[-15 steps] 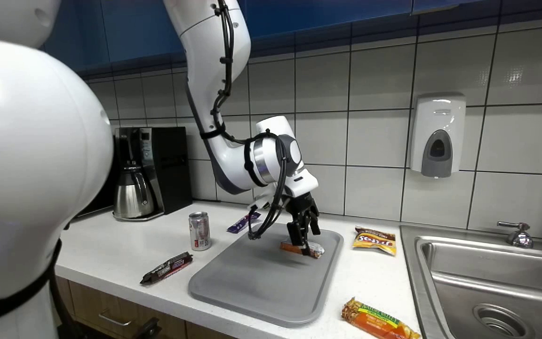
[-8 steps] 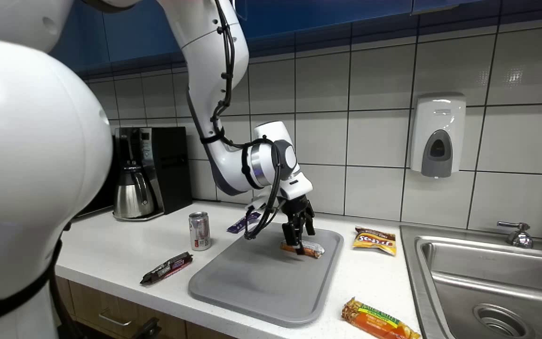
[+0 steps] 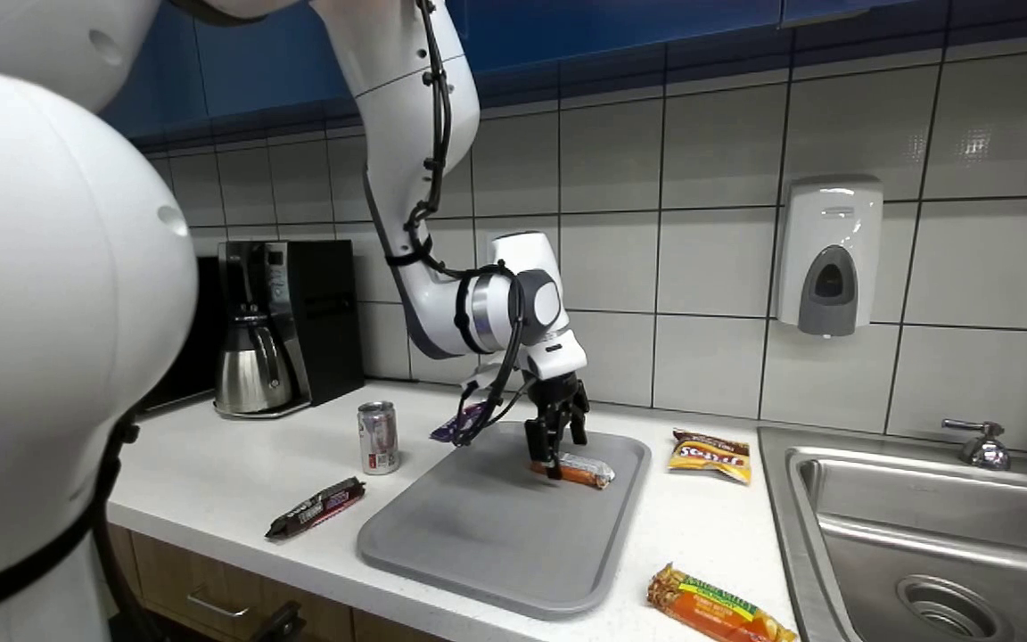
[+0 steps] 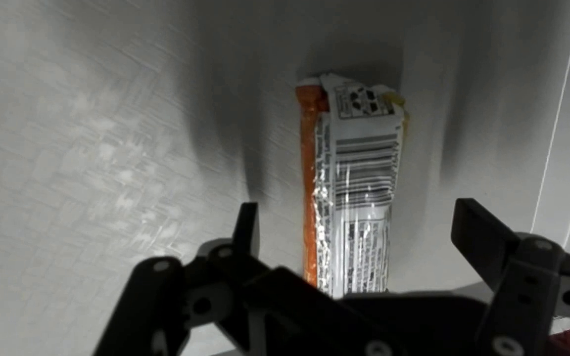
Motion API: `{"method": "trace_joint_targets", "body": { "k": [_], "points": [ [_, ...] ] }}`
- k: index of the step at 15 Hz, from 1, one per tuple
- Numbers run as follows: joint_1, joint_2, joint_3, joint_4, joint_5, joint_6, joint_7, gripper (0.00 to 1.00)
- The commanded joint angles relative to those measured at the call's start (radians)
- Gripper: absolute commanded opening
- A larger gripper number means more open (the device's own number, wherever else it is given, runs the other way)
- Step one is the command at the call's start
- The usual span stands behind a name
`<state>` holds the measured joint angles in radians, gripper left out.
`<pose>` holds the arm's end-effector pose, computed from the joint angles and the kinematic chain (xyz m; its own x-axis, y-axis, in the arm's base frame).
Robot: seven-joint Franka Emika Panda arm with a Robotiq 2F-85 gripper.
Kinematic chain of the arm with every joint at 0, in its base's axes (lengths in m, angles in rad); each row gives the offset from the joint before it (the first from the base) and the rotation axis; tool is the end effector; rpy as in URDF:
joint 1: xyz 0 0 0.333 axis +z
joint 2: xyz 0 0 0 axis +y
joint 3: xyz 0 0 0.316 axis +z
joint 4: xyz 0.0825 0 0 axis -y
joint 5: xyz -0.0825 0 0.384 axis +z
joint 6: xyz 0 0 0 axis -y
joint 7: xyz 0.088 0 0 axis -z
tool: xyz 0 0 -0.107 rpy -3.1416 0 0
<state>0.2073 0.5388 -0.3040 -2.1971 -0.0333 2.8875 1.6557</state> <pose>0.5648 -0.0561 0.1624 -0.1082 -0.9823 0.1526 -0.9808 0.0804 -0.1776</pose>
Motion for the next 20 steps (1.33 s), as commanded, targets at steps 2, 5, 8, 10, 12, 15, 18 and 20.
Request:
{"method": "trace_joint_targets", "body": {
  "k": [2, 5, 8, 10, 12, 15, 18, 20],
  "points": [
    [-0.073, 0.009, 0.070, 0.044, 0.071, -0.050, -0.069, 1.00],
    [-0.090, 0.015, 0.081, 0.050, 0.093, -0.054, -0.081, 1.00],
    [-0.090, 0.024, 0.077, 0.056, 0.100, -0.057, -0.077, 0.75],
    [-0.091, 0.025, 0.076, 0.058, 0.102, -0.056, -0.079, 0.66],
    [-0.091, 0.024, 0.076, 0.059, 0.104, -0.055, -0.079, 0.49],
    [-0.088, 0.019, 0.073, 0.057, 0.104, -0.051, -0.077, 0.25],
    [-0.082, 0.008, 0.068, 0.054, 0.099, -0.050, -0.075, 0.16],
    [-0.077, 0.001, 0.063, 0.052, 0.095, -0.049, -0.073, 0.16]
  ]
}}
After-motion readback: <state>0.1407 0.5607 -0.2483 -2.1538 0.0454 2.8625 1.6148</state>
